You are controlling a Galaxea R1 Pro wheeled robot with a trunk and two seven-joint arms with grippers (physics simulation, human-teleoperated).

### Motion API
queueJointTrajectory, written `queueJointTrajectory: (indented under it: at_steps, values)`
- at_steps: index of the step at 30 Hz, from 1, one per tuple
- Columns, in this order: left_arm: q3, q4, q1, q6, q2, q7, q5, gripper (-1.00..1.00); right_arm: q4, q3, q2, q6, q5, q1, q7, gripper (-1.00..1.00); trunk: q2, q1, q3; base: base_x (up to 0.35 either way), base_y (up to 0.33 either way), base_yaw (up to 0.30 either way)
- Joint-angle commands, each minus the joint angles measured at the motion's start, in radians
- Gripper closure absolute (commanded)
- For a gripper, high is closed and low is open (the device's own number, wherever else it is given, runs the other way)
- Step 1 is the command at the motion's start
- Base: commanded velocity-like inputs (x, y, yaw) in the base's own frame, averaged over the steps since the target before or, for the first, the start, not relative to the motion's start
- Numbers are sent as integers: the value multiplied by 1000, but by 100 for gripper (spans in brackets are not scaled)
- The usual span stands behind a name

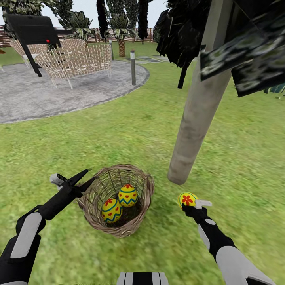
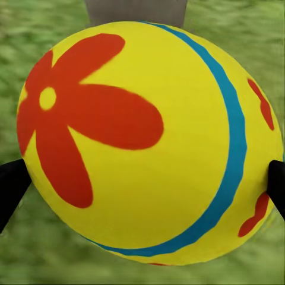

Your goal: Take the three Easter eggs out of the wicker basket on the lawn in the garden, then place them on the lawn next to a single tree (choose any tree) so that all three eggs are next to the same tree and none are left in the basket.

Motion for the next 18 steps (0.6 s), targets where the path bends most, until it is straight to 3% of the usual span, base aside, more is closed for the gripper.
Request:
queueJointTrajectory:
  at_steps: [1, 12, 18]
  values:
    - [0, 0, 0, 0, 0, 0, 0, -100, 0, 0, 0, 0, 0, 0, 0, 100, 0, 0, 0, 0, 0, 291]
    - [-3, 0, 0, 0, -2, 0, 0, -100, 2, 0, 0, 11, -1, 0, -36, 100, 0, 0, 0, 63, -62, 41]
    - [-4, -3, 0, 6, 4, 0, 0, -100, 36, 0, -1, 16, -3, -30, -38, 100, 0, 0, 0, 6, -6, 0]
